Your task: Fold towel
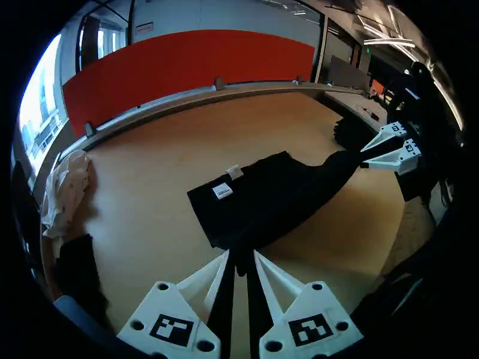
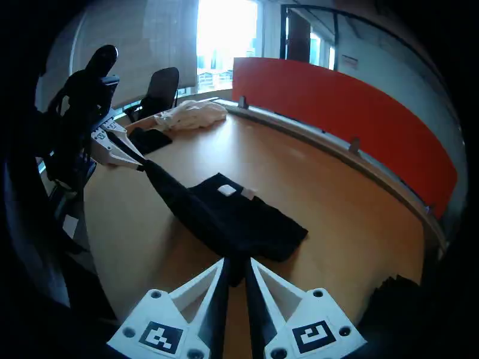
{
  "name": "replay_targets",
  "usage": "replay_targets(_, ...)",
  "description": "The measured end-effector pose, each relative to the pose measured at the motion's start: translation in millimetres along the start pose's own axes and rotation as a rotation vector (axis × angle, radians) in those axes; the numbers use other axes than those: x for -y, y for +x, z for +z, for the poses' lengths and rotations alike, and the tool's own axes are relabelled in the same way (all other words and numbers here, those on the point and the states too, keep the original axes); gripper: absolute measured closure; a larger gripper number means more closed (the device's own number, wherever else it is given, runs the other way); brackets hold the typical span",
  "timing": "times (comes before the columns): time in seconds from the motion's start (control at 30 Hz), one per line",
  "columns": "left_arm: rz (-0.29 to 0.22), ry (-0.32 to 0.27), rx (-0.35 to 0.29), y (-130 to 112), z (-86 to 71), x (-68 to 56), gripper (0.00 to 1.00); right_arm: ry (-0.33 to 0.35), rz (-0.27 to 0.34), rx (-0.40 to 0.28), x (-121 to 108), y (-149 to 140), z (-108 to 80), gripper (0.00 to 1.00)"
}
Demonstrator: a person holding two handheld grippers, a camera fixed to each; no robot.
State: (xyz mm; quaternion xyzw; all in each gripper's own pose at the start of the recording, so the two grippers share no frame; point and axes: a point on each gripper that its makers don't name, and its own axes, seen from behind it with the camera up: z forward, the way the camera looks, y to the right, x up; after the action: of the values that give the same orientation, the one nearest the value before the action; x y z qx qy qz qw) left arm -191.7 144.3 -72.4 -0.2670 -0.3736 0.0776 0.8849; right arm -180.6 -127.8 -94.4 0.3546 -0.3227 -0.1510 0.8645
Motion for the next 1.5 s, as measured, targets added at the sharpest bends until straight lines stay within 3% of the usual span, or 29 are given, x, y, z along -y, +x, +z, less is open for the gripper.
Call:
replay_targets(0.87, -0.02, -0.038, 0.009, 6.7, -29.9, -13.8, 0.87, 0.018, -0.013, 0.007, 9.9, 12.9, -27.4, 0.84)
replay_targets(1.23, -0.023, -0.038, 0.019, 1.7, -25.4, -16.9, 0.87, 0.028, -0.011, 0.025, 13.9, 6.3, -23.7, 0.84)
replay_targets(1.5, -0.015, -0.043, 0.036, -5.4, -13.0, -17.1, 0.87, 0.043, -0.02, 0.068, 13.9, -7.3, -10.8, 0.84)
